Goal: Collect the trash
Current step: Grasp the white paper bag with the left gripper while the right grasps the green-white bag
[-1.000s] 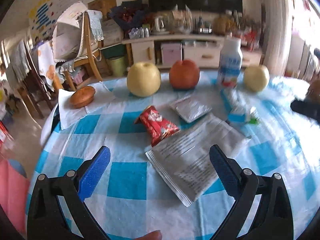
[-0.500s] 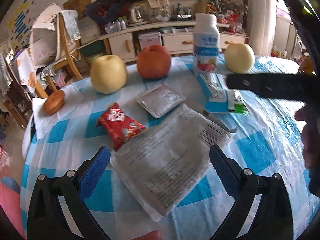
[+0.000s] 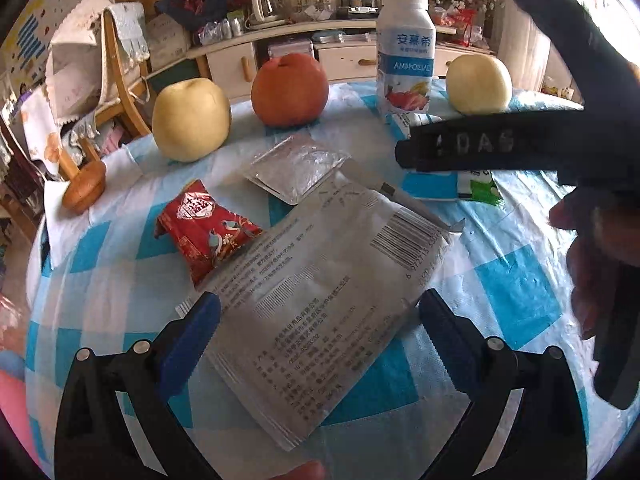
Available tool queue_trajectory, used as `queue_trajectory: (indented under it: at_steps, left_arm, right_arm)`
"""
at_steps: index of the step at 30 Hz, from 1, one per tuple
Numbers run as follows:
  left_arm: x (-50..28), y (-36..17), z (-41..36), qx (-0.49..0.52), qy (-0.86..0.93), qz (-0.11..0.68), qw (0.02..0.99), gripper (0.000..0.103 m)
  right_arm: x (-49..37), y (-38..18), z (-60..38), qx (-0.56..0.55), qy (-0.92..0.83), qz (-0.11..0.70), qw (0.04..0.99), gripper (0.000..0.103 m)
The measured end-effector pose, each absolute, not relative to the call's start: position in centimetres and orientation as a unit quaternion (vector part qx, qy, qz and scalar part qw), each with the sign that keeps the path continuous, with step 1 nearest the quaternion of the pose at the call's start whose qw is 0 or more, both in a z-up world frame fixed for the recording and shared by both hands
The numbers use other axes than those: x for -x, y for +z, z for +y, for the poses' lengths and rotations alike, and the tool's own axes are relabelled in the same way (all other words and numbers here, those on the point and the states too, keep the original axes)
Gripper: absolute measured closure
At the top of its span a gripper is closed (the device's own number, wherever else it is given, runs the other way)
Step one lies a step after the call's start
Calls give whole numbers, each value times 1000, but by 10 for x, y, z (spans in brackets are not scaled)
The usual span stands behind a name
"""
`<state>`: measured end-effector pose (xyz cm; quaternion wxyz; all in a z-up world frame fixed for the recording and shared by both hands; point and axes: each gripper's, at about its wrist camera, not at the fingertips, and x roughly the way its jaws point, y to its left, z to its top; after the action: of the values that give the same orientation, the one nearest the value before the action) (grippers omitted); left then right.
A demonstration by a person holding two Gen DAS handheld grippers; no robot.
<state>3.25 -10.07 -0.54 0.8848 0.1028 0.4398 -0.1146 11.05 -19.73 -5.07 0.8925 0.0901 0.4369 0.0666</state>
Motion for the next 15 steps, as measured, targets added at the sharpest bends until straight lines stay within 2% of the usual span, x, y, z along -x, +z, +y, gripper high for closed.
queue_trajectory:
  at_steps: [2, 3, 6, 8, 10, 15]
  left_arm:
    - [-33, -5, -100, -101, -116, 441, 884, 5]
    - [-34, -6, -100, -100, -117, 441, 884, 5]
    - [-34, -6, -99, -93, -123, 443, 883, 9]
    - [-33, -3, -99, -93, -129, 436, 886, 27]
    - [-32, -2, -102, -106, -130, 428, 888, 37]
    - [-30, -1, -103, -108, -131, 426, 889, 41]
  right_arm:
    - [-111, -51, -196, -84, 68, 434, 895, 23]
    - [-112, -51, -196, -81, 68, 433, 895, 27]
    - [-112, -50, -197, -75, 70, 431, 896, 48]
    - [-111, -50, -198, -74, 72, 430, 897, 50]
    - [-112, -49, -199, -73, 73, 429, 897, 53]
    - [-109, -48, -201, -74, 78, 426, 898, 57]
